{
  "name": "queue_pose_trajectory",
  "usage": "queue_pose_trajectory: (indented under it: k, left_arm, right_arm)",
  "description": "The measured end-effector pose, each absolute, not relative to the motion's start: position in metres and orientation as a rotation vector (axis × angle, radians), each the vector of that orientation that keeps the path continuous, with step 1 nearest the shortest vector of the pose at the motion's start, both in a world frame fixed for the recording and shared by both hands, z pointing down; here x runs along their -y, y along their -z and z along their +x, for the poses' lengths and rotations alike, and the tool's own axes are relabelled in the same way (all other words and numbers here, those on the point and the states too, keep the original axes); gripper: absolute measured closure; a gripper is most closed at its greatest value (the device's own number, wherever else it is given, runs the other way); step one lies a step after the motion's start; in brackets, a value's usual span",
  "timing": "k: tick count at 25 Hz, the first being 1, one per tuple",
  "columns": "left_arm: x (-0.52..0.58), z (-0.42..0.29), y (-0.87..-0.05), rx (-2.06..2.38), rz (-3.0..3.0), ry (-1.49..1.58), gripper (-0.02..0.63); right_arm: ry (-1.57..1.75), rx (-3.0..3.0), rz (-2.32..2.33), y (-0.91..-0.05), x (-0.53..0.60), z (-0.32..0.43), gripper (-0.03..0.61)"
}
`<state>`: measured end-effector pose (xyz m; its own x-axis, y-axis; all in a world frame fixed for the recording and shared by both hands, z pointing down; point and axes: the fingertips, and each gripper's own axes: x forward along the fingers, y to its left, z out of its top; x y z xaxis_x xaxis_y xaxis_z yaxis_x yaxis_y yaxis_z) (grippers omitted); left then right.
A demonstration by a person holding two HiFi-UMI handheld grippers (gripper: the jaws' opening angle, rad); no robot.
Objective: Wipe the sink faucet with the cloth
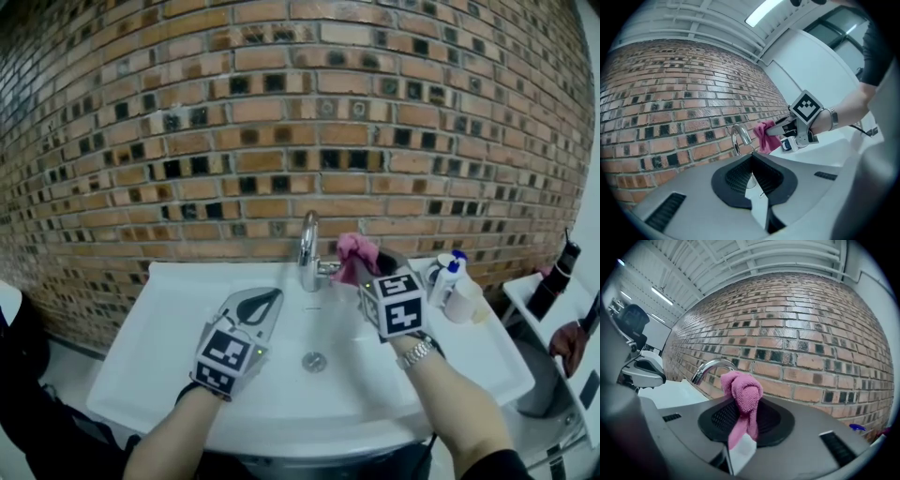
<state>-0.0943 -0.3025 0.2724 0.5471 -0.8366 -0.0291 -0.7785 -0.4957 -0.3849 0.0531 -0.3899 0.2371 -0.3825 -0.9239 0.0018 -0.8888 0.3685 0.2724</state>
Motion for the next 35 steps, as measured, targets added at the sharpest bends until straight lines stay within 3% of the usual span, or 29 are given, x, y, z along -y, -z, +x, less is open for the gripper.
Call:
queue_pose_trajectory:
  k: [35]
  left_arm:
    - [0.045,-0.070,-0.264,-1.345,-2.468,0.092,0.606]
  right_arm:
    - [0.407,2.670,1.512,-0.241,0.061,0.030,0.488]
